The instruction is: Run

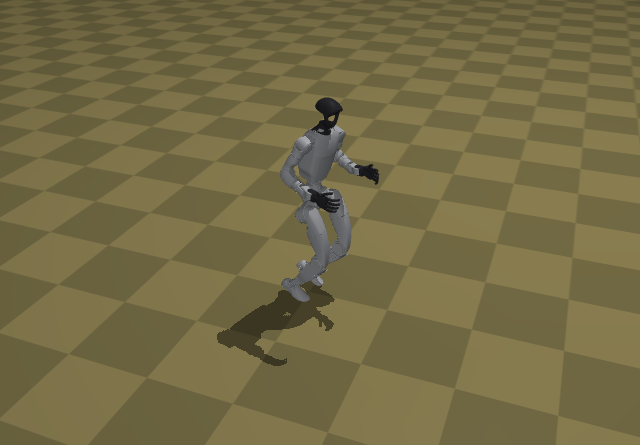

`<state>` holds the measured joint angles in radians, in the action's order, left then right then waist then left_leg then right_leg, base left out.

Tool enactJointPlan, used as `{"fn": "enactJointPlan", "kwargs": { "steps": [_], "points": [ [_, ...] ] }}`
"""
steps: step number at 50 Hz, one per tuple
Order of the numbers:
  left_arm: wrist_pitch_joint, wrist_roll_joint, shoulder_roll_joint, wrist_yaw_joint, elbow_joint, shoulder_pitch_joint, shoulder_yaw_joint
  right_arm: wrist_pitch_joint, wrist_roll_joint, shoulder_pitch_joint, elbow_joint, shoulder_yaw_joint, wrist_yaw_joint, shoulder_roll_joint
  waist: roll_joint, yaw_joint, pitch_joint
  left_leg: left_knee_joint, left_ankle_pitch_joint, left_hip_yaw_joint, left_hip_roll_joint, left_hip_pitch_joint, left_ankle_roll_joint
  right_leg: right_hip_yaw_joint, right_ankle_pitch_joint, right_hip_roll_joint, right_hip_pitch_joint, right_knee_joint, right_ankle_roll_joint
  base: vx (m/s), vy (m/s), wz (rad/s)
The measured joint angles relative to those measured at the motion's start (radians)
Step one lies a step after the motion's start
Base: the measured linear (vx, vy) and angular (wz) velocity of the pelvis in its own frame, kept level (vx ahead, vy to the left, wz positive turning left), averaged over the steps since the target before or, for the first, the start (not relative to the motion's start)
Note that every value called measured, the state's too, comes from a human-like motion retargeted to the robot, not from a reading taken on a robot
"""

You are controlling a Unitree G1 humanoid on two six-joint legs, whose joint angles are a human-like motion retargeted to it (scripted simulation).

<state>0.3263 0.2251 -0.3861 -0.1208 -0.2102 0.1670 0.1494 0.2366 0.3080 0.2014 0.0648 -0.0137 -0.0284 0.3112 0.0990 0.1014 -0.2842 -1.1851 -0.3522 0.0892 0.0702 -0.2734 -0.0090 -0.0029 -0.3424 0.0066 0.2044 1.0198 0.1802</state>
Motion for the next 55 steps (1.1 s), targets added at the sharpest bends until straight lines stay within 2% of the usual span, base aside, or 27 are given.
{"fn": "enactJointPlan", "kwargs": {
  "steps": [5, 6, 8, 12, 15, 18, 20, 23, 25, 27, 29, 31, 33, 35, 37, 42, 44, 45, 47, 50, 53, 55],
  "points": [
    [-0.055, -0.026, 0.001, 0.063, 0.128, 0.070, -0.016, -0.010, -0.104, -0.229, 0.077, 0.029, -0.061, 0.048, -0.029, -0.069, -0.058, -0.391, -0.212, -0.010, -0.091, -0.065, 0.108, 0.034, -0.336, 0.066, -0.042, 0.093, -0.124, 0.00, 0.01, -0.41],
    [-0.057, -0.030, 0.002, 0.078, 0.145, 0.061, -0.026, -0.024, -0.106, -0.281, 0.078, 0.024, -0.058, 0.053, -0.037, -0.081, -0.071, -0.421, -0.205, -0.008, -0.100, -0.087, 0.115, 0.034, -0.344, 0.069, -0.043, 0.095, -0.129, 0.03, 0.02, -0.25],
    [-0.055, -0.026, -0.002, 0.103, 0.152, 0.053, -0.041, -0.040, -0.080, -0.344, 0.090, 0.005, -0.035, 0.055, -0.046, -0.103, -0.079, -0.416, -0.157, 0.002, -0.098, -0.127, 0.111, 0.043, -0.302, 0.072, -0.055, 0.057, -0.113, 0.03, 0.02, 0.02],
    [-0.037, 0.009, -0.020, 0.142, 0.079, 0.088, -0.040, -0.042, 0.015, -0.278, 0.129, -0.052, 0.046, 0.037, -0.036, -0.131, -0.050, -0.183, -0.038, 0.036, -0.027, -0.125, 0.060, 0.063, 0.026, 0.038, -0.079, -0.026, 0.019, 0.07, 0.07, 0.14],
    [-0.029, 0.049, -0.018, 0.144, 0.000, 0.089, -0.032, -0.035, 0.022, -0.198, 0.121, -0.068, 0.070, 0.016, -0.009, -0.123, -0.043, 0.033, 0.006, 0.051, 0.064, -0.085, 0.030, 0.048, 0.175, -0.025, -0.047, 0.077, 0.082, 0.06, 0.07, 0.24],
    [-0.025, 0.055, -0.014, 0.101, -0.086, 0.038, -0.038, -0.037, 0.017, -0.124, 0.087, -0.053, 0.076, -0.004, 0.028, -0.099, -0.052, 0.173, -0.016, 0.044, 0.160, -0.031, 0.055, 0.029, 0.168, -0.118, -0.011, 0.270, 0.080, 0.06, 0.09, 0.36],
    [-0.012, 0.031, -0.008, 0.062, -0.139, -0.003, -0.055, -0.045, 0.001, -0.062, 0.054, -0.039, 0.070, -0.021, 0.046, -0.082, -0.062, 0.174, -0.112, 0.024, 0.208, -0.003, 0.098, 0.026, 0.109, -0.167, 0.010, 0.424, 0.064, 0.05, 0.08, 0.24],
    [-0.014, -0.079, -0.020, -0.046, -0.185, -0.142, -0.106, -0.073, -0.062, 0.009, -0.037, -0.006, 0.045, -0.047, 0.071, -0.055, -0.091, 0.139, -0.320, -0.012, 0.256, 0.025, 0.189, 0.039, 0.011, -0.225, 0.072, 0.635, 0.033, 0.03, 0.06, 0.12],
    [-0.023, -0.125, -0.022, -0.123, -0.198, -0.251, -0.130, -0.089, -0.108, 0.044, -0.084, 0.010, 0.037, -0.056, 0.070, -0.040, -0.102, 0.149, -0.375, -0.033, 0.261, 0.046, 0.215, 0.042, -0.032, -0.235, 0.126, 0.704, 0.003, 0.00, 0.00, 0.00],
    [-0.019, -0.108, -0.003, -0.162, -0.211, -0.298, -0.140, -0.089, -0.110, 0.093, -0.068, 0.018, 0.048, -0.051, 0.055, -0.018, -0.089, 0.216, -0.309, -0.056, 0.250, 0.084, 0.184, 0.022, -0.052, -0.232, 0.163, 0.656, -0.029, 0.00, 0.00, 0.00],
    [-0.001, -0.071, 0.019, -0.160, -0.220, -0.291, -0.136, -0.082, -0.090, 0.137, -0.020, 0.016, 0.065, -0.040, 0.042, 0.010, -0.063, 0.304, -0.162, -0.071, 0.230, 0.121, 0.114, -0.008, -0.046, -0.216, 0.171, 0.516, -0.047, 0.00, 0.00, 0.00],
    [0.023, -0.039, 0.035, -0.131, -0.219, -0.252, -0.114, -0.076, -0.057, 0.162, 0.029, 0.005, 0.076, -0.031, 0.032, 0.034, -0.035, 0.363, 0.000, -0.076, 0.203, 0.135, 0.037, -0.032, -0.012, -0.184, 0.155, 0.332, -0.041, 0.00, -0.02, 0.09],
    [0.041, -0.018, 0.035, -0.099, -0.207, -0.206, -0.073, -0.069, -0.024, 0.164, 0.070, -0.008, 0.077, -0.022, 0.015, 0.042, -0.017, 0.333, 0.102, -0.071, 0.160, 0.119, -0.022, -0.043, 0.024, -0.127, 0.120, 0.155, -0.023, 0.00, 0.00, 0.00],
    [0.038, 0.004, 0.021, -0.068, -0.185, -0.162, -0.021, -0.061, -0.003, 0.140, 0.110, -0.017, 0.062, -0.014, -0.013, 0.028, -0.018, 0.208, 0.100, -0.059, 0.099, 0.096, -0.043, -0.051, 0.040, -0.057, 0.065, 0.025, -0.012, 0.00, 0.00, 0.00],
    [0.019, 0.020, 0.006, -0.036, -0.161, -0.121, 0.019, -0.046, -0.006, 0.086, 0.155, -0.017, 0.023, -0.006, -0.030, 0.002, -0.026, 0.041, 0.031, -0.034, 0.040, 0.079, -0.013, -0.054, 0.008, -0.012, 0.011, -0.018, -0.024, 0.00, 0.00, 0.00],
    [-0.034, 0.014, -0.006, 0.023, -0.069, -0.047, 0.043, -0.031, -0.130, -0.143, 0.191, 0.008, -0.090, 0.037, -0.058, -0.076, -0.078, -0.356, -0.204, -0.006, -0.081, 0.027, 0.106, -0.047, -0.304, 0.049, -0.075, 0.043, -0.151, 0.00, 0.01, -0.21],
    [-0.037, 0.007, -0.002, 0.042, -0.031, -0.047, 0.024, -0.042, -0.153, -0.255, 0.168, 0.009, -0.117, 0.043, -0.071, -0.108, -0.106, -0.398, -0.232, 0.005, -0.109, -0.012, 0.135, -0.043, -0.338, 0.059, -0.097, 0.031, -0.162, 0.04, 0.04, -0.21],
    [-0.035, 0.008, 0.001, 0.050, -0.019, -0.041, 0.015, -0.043, -0.149, -0.294, 0.164, 0.005, -0.120, 0.040, -0.074, -0.123, -0.111, -0.388, -0.228, 0.012, -0.113, -0.032, 0.142, -0.038, -0.322, 0.060, -0.110, 0.010, -0.155, 0.06, 0.06, -0.08],
    [-0.028, 0.013, -0.001, 0.062, -0.018, -0.010, -0.002, -0.032, -0.114, -0.302, 0.175, -0.015, -0.094, 0.027, -0.067, -0.146, -0.099, -0.284, -0.198, 0.035, -0.091, -0.049, 0.134, -0.029, -0.190, 0.041, -0.138, -0.034, -0.099, 0.08, 0.08, -0.01],
    [-0.015, 0.026, 0.006, 0.078, -0.043, 0.038, -0.023, -0.019, -0.083, -0.255, 0.193, -0.049, -0.044, 0.013, -0.041, -0.163, -0.076, -0.054, -0.160, 0.068, -0.001, -0.038, 0.103, -0.011, -0.001, -0.024, -0.126, 0.019, -0.005, 0.08, 0.10, 0.08],
    [-0.016, 0.045, 0.018, 0.058, -0.098, 0.044, -0.049, -0.016, -0.093, -0.202, 0.192, -0.059, -0.004, 0.007, -0.004, -0.146, -0.073, 0.135, -0.171, 0.075, 0.114, 0.001, 0.108, -0.005, 0.082, -0.124, -0.086, 0.211, 0.027, 0.07, 0.10, 0.29],
    [-0.011, 0.027, 0.022, 0.033, -0.140, 0.033, -0.079, -0.026, -0.118, -0.150, 0.180, -0.058, 0.013, 0.002, 0.008, -0.130, -0.080, 0.149, -0.243, 0.053, 0.173, 0.027, 0.142, 0.003, 0.074, -0.172, -0.063, 0.373, 0.020, 0.06, 0.08, 0.28]
  ]
}}
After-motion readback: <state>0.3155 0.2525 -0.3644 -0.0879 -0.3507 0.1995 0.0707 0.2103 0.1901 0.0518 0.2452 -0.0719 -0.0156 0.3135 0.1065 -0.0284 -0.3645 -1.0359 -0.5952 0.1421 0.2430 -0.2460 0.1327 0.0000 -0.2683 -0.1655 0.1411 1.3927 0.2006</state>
